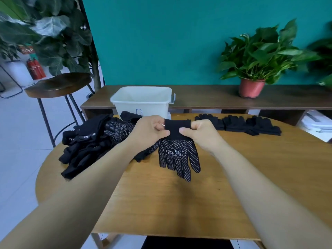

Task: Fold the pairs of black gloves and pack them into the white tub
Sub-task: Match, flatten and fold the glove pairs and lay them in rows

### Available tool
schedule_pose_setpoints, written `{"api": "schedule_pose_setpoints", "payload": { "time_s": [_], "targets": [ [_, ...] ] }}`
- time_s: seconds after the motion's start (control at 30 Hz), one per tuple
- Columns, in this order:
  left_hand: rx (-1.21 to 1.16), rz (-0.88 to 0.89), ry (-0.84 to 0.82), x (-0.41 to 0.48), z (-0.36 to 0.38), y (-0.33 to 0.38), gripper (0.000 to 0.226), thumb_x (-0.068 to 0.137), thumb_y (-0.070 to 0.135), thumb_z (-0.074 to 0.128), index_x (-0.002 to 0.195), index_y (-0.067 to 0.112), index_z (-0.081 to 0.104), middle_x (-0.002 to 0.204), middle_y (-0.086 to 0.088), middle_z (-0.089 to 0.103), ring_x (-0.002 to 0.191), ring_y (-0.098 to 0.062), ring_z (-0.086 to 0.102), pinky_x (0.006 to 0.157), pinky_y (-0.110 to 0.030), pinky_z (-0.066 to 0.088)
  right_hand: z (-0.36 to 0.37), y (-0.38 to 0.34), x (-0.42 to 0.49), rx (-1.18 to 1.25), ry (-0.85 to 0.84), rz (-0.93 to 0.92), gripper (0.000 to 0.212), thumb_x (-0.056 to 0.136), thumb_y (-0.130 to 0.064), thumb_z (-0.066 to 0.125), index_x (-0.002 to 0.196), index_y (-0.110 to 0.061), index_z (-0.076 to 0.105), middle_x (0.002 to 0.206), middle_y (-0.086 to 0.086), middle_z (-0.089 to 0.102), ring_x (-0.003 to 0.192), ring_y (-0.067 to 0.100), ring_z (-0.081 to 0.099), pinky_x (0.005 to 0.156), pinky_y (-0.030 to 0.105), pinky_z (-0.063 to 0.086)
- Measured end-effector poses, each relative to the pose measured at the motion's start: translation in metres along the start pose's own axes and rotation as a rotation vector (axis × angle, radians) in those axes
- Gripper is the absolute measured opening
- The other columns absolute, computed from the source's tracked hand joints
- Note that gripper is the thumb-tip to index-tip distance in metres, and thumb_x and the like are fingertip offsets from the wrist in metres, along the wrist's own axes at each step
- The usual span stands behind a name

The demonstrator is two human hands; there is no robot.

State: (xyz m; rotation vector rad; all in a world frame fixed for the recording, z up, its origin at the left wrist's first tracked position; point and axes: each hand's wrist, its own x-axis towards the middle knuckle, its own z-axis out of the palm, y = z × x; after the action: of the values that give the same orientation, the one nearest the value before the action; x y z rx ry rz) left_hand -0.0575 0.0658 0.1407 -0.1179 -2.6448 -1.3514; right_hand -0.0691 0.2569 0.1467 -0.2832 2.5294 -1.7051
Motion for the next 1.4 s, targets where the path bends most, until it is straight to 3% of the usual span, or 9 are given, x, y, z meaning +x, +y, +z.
{"api": "schedule_pose_setpoints", "payload": {
  "time_s": [0.17,0.33,0.43,0.57,0.7,0.87,1.0,1.17,1.4],
  "targets": [
    [0.149,-0.05,0.229,-0.006,0.016,0.005,0.018,0.081,0.034,0.079,0.078,0.031,0.062,0.078,0.015,0.065,0.08,-0.008,0.062,0.078,-0.031,0.051,0.005,0.002,0.001,-0.085,0.14,-0.003,0.047,0.088,-0.025,0.071,0.055,-0.003,0.047,0.045,-0.006,0.041,0.051,0.014,0.035,0.052,0.032,0.033],
    [-0.1,-0.048,0.063,-0.004,0.025,0.009,0.053,0.083,0.022,0.079,0.131,0.023,0.056,0.114,0.009,0.065,0.11,-0.008,0.059,0.09,-0.021,0.044,-0.001,-0.003,-0.002,-0.104,0.067,-0.054,0.041,0.091,-0.02,0.068,0.053,-0.02,0.052,0.041,-0.018,0.047,0.044,0.005,0.043,0.052,0.025,0.036],
    [-0.252,-0.153,-0.018,0.001,0.024,0.007,0.036,0.08,0.028,0.081,0.113,0.019,0.069,0.106,0.001,0.074,0.098,-0.014,0.069,0.092,-0.031,0.052,-0.011,-0.001,0.001,-0.011,0.054,-0.035,0.02,0.091,-0.018,0.068,0.073,-0.01,0.069,0.068,-0.004,0.069,0.061,0.012,0.062,0.058,0.028,0.05],
    [-0.084,-0.15,0.222,0.006,0.037,0.006,0.014,0.079,0.03,0.083,0.078,0.025,0.069,0.084,0.005,0.073,0.08,-0.011,0.068,0.081,-0.033,0.055,-0.017,0.011,0.007,-0.097,0.223,-0.051,0.049,0.087,-0.023,0.072,0.055,-0.015,0.036,0.058,0.006,0.035,0.056,0.019,0.034,0.056,0.032,0.031],
    [-0.246,-0.027,-0.017,0.008,0.058,0.015,0.023,0.079,0.015,0.082,0.099,0.025,0.075,0.096,0.009,0.075,0.093,-0.001,0.069,0.095,-0.025,0.052,-0.012,0.021,0.012,-0.171,0.282,-0.04,0.052,0.084,-0.03,0.071,0.044,-0.016,0.042,0.044,-0.009,0.034,0.054,0.017,0.035,0.066,0.036,0.038],
    [-0.28,0.083,-0.048,0.02,0.077,0.028,0.03,0.081,0.005,0.076,0.098,0.029,0.072,0.091,0.014,0.075,0.095,-0.006,0.069,0.087,-0.022,0.053,-0.014,0.026,0.013,-0.155,0.21,-0.105,0.029,0.09,-0.038,0.063,0.071,-0.02,0.076,0.093,-0.017,0.062,0.12,0.004,0.042,0.097,0.033,0.018],
    [-0.381,-0.036,-0.099,0.032,0.077,0.034,0.018,0.097,0.002,0.053,0.103,0.006,0.07,0.082,-0.027,0.07,0.064,-0.037,0.062,0.057,-0.039,0.052,-0.031,0.034,0.021,-0.033,0.147,-0.102,0.021,0.077,-0.043,0.053,0.065,-0.043,0.07,0.096,-0.023,0.059,0.12,0.009,0.049,0.114,0.05,0.02],
    [-0.397,-0.093,-0.222,0.052,0.08,0.033,0.019,0.101,0.016,0.055,0.104,0.02,0.073,0.094,-0.002,0.077,0.09,-0.023,0.073,0.082,-0.036,0.057,-0.053,0.049,0.043,0.017,0.145,-0.014,0.027,0.077,-0.029,0.072,0.1,-0.03,0.059,0.095,-0.01,0.069,0.093,0.011,0.064,0.092,0.039,0.05],
    [-0.258,-0.081,-0.211,0.085,0.092,0.016,0.011,0.088,0.009,0.073,0.091,0.02,0.075,0.089,0.003,0.078,0.088,-0.018,0.073,0.081,-0.033,0.06,-0.072,0.065,0.073,-0.105,0.098,0.071,0.034,0.088,-0.013,0.068,0.06,-0.012,0.048,0.059,0.001,0.042,0.055,0.012,0.038,0.06,0.026,0.038]
  ]
}}
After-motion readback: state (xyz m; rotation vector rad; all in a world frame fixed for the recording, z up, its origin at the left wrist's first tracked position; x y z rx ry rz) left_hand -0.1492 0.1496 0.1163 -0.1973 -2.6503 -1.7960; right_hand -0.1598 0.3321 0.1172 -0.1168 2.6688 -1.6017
